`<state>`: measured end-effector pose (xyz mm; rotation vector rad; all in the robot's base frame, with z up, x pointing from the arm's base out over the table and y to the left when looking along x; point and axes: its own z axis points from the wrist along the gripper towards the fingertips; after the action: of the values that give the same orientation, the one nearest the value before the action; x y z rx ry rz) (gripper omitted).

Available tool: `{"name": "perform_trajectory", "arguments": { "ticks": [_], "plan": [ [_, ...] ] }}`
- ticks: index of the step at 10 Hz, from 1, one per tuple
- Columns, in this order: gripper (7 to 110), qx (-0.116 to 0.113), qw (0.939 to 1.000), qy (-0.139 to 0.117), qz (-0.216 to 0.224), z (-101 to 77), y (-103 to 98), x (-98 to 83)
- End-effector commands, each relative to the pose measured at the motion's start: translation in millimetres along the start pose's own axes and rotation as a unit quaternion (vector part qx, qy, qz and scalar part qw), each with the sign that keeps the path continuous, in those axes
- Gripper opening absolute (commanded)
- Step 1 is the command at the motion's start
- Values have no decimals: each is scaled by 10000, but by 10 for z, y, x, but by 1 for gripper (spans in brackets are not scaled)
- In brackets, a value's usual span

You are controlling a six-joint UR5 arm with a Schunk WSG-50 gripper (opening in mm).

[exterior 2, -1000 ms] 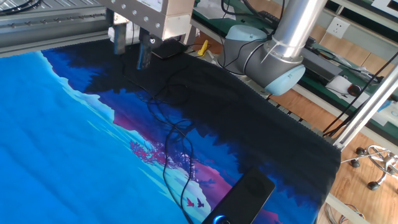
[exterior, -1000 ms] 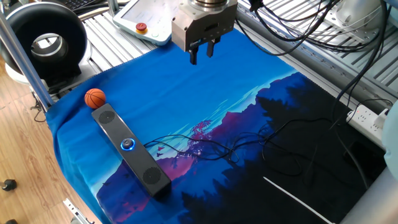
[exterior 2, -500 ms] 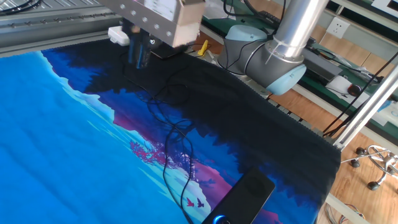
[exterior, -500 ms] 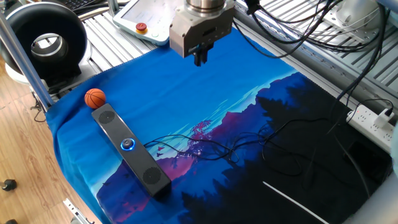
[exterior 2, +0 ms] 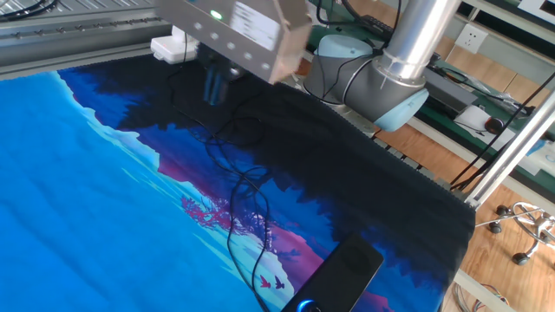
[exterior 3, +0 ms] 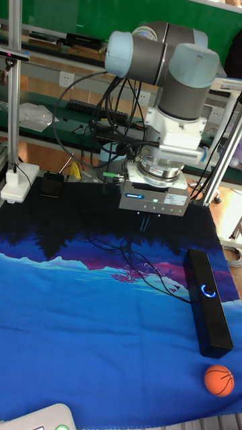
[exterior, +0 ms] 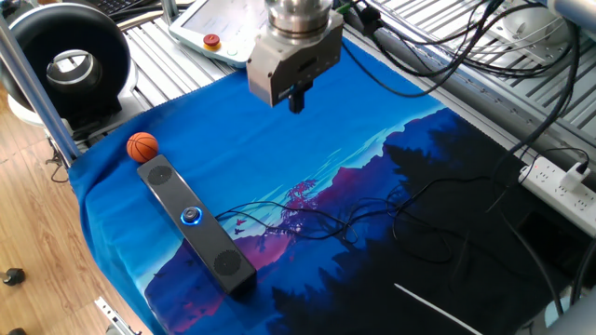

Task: Turn the knob to increase the volume of the speaker

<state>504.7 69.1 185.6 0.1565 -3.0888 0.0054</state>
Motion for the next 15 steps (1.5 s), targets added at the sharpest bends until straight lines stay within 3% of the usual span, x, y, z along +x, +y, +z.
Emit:
{"name": "perform_trajectory", "arguments": {
  "ticks": [1,2,4,7,10,15],
  "plan": [
    [7,-246,9989,78,-382,46,332,161],
    [7,-309,9987,31,-400,89,444,190],
    [7,-167,9989,66,-431,127,432,250],
    [7,-328,9979,258,-496,97,392,269],
    [7,-29,9961,400,-790,68,214,323],
    [7,-105,9957,12,-925,134,219,88]
  ]
}}
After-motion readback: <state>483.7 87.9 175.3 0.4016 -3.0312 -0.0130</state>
